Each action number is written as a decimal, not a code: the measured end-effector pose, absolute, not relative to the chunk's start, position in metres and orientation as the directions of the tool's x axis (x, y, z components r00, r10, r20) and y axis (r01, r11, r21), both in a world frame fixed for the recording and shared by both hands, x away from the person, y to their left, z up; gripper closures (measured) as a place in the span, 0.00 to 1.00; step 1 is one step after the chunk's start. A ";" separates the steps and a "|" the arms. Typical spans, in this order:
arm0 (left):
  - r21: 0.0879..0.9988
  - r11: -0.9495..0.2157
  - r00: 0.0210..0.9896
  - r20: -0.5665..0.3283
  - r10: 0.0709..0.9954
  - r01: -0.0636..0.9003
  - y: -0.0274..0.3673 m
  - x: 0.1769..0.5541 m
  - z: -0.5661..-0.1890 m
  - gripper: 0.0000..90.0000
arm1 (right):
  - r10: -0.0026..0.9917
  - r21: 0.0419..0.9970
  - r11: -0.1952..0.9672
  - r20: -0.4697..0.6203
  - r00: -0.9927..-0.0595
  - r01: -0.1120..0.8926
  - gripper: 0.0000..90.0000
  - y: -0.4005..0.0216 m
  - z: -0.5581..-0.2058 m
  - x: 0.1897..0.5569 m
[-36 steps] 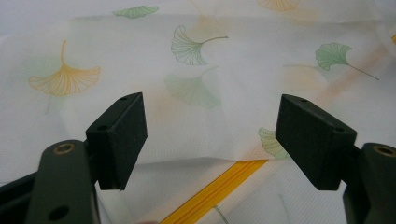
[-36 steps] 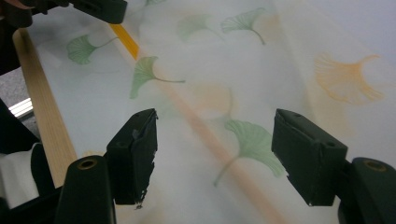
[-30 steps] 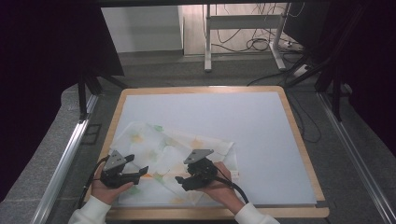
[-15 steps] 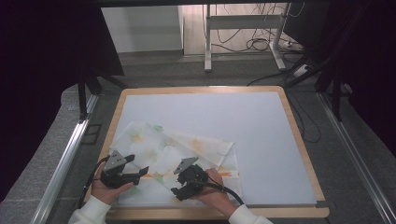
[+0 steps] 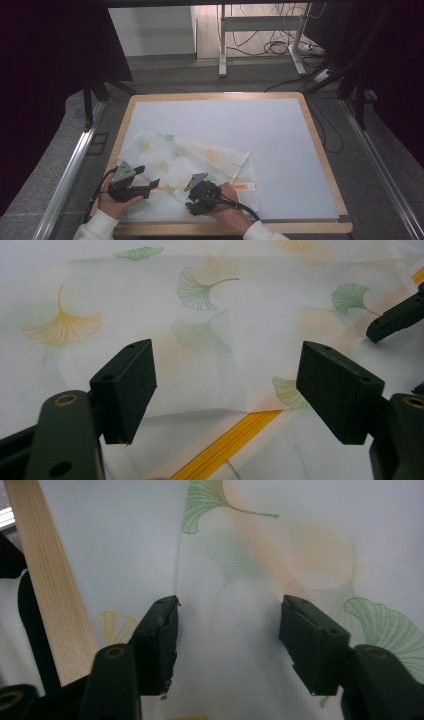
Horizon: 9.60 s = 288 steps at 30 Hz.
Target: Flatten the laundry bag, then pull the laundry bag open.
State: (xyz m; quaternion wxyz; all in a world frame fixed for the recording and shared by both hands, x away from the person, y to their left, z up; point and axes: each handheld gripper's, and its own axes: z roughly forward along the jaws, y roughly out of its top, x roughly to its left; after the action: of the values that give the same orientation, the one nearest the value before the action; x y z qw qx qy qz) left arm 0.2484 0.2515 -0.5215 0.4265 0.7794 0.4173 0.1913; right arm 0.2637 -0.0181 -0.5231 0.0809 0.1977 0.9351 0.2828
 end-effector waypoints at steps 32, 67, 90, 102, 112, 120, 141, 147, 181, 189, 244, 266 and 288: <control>0.819 -0.294 0.574 -0.053 0.817 0.493 0.251 0.249 -0.522 0.26 | 0.429 0.603 0.715 0.022 -0.903 0.355 0.98 -0.028 -0.514 0.275; 0.815 -0.306 0.580 -0.045 0.813 0.492 0.249 0.249 -0.524 0.26 | 0.550 0.698 0.575 0.056 -0.833 0.427 0.99 -0.067 -0.481 0.322; 0.804 -0.328 0.590 -0.036 0.807 0.496 0.247 0.250 -0.526 0.25 | 0.608 0.736 0.504 0.069 -0.791 0.451 0.99 -0.085 -0.467 0.349; 0.803 -0.327 0.590 -0.037 0.807 0.498 0.247 0.250 -0.526 0.25 | 0.661 0.739 0.455 0.095 -0.745 0.497 0.99 -0.096 -0.472 0.373; 0.802 -0.329 0.593 -0.039 0.804 0.499 0.246 0.250 -0.527 0.25 | 0.698 0.738 0.419 0.111 -0.708 0.528 0.99 -0.101 -0.478 0.392; 0.798 -0.333 0.595 -0.039 0.803 0.501 0.246 0.250 -0.527 0.25 | 0.711 0.732 0.392 0.144 -0.689 0.557 0.99 -0.103 -0.485 0.404; 0.793 -0.340 0.599 -0.039 0.800 0.506 0.245 0.251 -0.529 0.25 | 0.766 0.731 0.293 0.206 -0.609 0.616 0.99 -0.128 -0.495 0.441; 0.792 -0.342 0.600 -0.039 0.799 0.506 0.245 0.251 -0.529 0.25 | 0.768 0.735 0.283 0.211 -0.605 0.616 0.99 -0.129 -0.495 0.443; 0.787 -0.332 0.632 -0.094 0.769 0.520 0.243 0.255 -0.530 0.25 | 0.802 0.708 0.262 0.218 -0.556 0.656 0.98 -0.124 -0.486 0.504; 0.786 -0.331 0.630 -0.094 0.770 0.522 0.243 0.255 -0.530 0.25 | 0.821 0.713 0.274 0.176 -0.543 0.646 0.81 -0.127 -0.483 0.521; 0.800 -0.362 0.640 -0.035 0.768 0.478 0.227 0.260 -0.526 0.26 | 0.615 0.736 0.476 0.113 -0.780 0.482 0.99 -0.151 -0.484 0.342; 0.822 -0.401 0.680 0.023 0.733 0.404 0.194 0.260 -0.509 0.28 | 0.592 0.711 0.470 0.185 -0.784 0.523 0.99 -0.187 -0.506 0.273; 0.843 -0.448 0.767 0.068 0.637 0.297 0.143 0.258 -0.498 0.33 | 0.651 0.696 0.482 0.121 -0.749 0.532 0.99 -0.203 -0.510 0.255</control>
State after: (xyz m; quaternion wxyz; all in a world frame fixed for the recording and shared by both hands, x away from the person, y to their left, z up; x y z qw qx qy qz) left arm 0.2580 0.1430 -0.4976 0.4434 0.8289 0.2818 0.1920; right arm 0.2547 -0.2027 -0.5096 0.0797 0.3451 0.8572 0.3738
